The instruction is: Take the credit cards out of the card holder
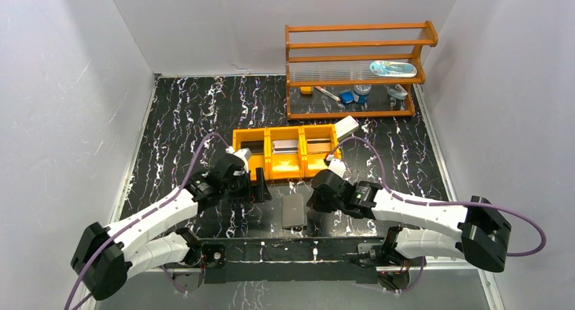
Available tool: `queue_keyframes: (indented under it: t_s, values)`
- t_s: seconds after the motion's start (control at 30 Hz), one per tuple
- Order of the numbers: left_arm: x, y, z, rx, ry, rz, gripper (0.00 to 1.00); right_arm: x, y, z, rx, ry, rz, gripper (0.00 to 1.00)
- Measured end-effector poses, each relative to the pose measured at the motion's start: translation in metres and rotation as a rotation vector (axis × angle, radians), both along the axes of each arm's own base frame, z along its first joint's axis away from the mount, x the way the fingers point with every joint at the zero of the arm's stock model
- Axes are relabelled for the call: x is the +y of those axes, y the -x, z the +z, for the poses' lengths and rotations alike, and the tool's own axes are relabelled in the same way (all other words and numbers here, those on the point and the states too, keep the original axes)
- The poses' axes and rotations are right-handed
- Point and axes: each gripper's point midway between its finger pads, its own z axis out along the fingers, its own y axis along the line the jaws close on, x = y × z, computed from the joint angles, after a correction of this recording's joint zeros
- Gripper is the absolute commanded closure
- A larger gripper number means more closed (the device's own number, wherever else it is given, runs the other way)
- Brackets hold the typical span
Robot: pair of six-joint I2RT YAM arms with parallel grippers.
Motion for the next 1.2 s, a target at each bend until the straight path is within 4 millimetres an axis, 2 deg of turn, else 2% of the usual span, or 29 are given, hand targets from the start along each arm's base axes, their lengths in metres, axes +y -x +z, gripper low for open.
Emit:
queue_keyframes:
  t_s: [0.2, 0.4, 0.57, 0.67, 0.8, 0.93, 1.07, 1.2]
  values:
    - [0.024, -0.016, 0.031, -0.140, -0.033, 0.117, 0.12, 0.023, -0.003, 0.040, -0.057, -0.110, 0.075, 0.96]
    - [0.049, -0.017, 0.038, -0.191, -0.078, 0.216, 0.11, 0.059, -0.006, 0.066, -0.064, -0.190, 0.167, 0.95]
    - [0.060, -0.015, 0.039, -0.192, -0.101, 0.258, 0.11, 0.090, -0.008, 0.063, -0.032, -0.213, 0.226, 0.95]
    - [0.063, -0.013, 0.039, -0.188, -0.103, 0.271, 0.11, 0.097, -0.007, 0.053, -0.003, -0.204, 0.243, 0.95]
    - [0.064, -0.012, 0.038, -0.180, -0.104, 0.278, 0.10, 0.098, -0.005, 0.048, 0.025, -0.201, 0.251, 0.95]
    - [0.062, -0.011, 0.038, -0.176, -0.099, 0.272, 0.09, 0.093, -0.008, 0.056, 0.008, -0.231, 0.237, 0.94]
    - [0.051, -0.013, 0.040, -0.170, -0.066, 0.241, 0.11, 0.069, -0.013, 0.057, -0.005, -0.257, 0.185, 0.95]
    - [0.026, -0.015, 0.047, -0.173, 0.018, 0.150, 0.13, 0.040, -0.015, 0.036, 0.018, -0.232, 0.123, 0.95]
